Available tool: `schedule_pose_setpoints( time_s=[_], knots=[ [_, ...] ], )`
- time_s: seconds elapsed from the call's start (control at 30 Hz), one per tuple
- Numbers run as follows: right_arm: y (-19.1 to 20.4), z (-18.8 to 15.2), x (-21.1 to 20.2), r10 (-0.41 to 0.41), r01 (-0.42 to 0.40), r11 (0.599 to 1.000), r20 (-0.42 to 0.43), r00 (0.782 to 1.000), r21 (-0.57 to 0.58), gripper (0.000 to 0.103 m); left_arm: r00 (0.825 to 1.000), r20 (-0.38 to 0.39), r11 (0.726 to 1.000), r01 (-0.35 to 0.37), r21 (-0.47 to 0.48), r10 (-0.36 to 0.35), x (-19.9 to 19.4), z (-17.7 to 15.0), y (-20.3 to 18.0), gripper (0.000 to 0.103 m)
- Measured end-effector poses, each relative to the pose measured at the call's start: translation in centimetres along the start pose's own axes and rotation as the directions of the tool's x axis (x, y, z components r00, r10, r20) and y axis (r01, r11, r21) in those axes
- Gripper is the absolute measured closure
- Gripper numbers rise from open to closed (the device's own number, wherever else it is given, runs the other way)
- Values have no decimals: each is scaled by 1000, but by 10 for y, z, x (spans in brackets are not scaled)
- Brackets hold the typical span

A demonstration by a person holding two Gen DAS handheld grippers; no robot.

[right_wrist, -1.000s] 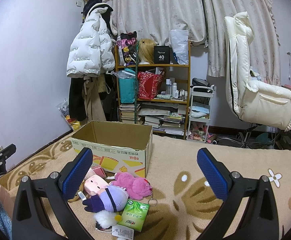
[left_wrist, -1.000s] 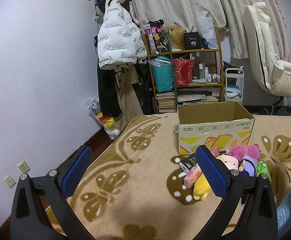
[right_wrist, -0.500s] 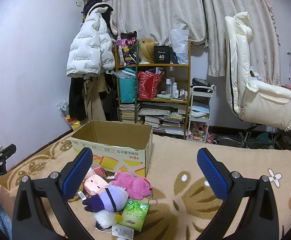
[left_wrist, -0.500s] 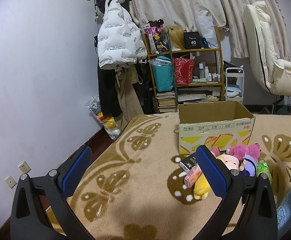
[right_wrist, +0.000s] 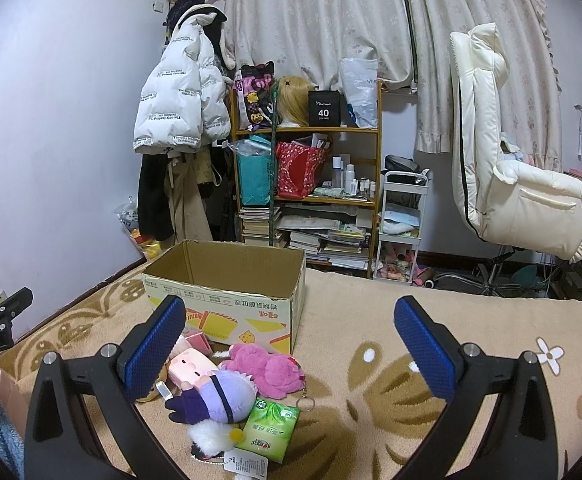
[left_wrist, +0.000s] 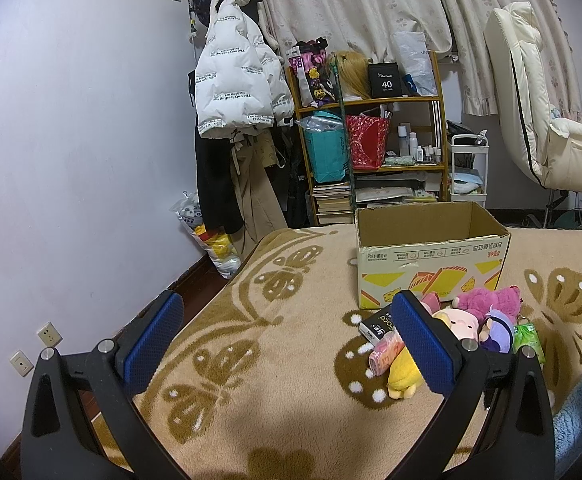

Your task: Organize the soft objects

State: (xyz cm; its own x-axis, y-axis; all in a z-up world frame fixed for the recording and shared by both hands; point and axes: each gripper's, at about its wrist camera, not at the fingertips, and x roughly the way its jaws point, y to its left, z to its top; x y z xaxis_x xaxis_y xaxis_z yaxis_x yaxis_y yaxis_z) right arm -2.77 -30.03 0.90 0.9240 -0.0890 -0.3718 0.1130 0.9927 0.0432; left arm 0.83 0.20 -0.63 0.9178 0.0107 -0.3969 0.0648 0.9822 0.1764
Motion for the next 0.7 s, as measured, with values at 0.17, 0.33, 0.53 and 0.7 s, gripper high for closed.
schedule_pose_setpoints(
  time_s=[0.17, 0.33, 0.53, 0.7],
  knots=[
    [0, 0, 0, 0, 0, 1000, -1, 1000, 0, 0, 1000, -1, 1000, 0, 1, 0, 1, 0, 0, 0],
    [0, 0, 0, 0, 0, 1000, -1, 1000, -1, 0, 1000, -1, 1000, -1, 2, 1, 1, 0, 0, 0],
    [0, 0, 1, 0, 0, 1000, -4, 1000, -2, 0, 1000, -13, 1000, 0, -5, 0, 5, -4, 5, 0],
    [6, -9, 5, 1, -1, 1000, -29, 1000, -15, 0, 998, -56, 1000, -6, 9, 7, 13, -9, 3, 0]
  ],
)
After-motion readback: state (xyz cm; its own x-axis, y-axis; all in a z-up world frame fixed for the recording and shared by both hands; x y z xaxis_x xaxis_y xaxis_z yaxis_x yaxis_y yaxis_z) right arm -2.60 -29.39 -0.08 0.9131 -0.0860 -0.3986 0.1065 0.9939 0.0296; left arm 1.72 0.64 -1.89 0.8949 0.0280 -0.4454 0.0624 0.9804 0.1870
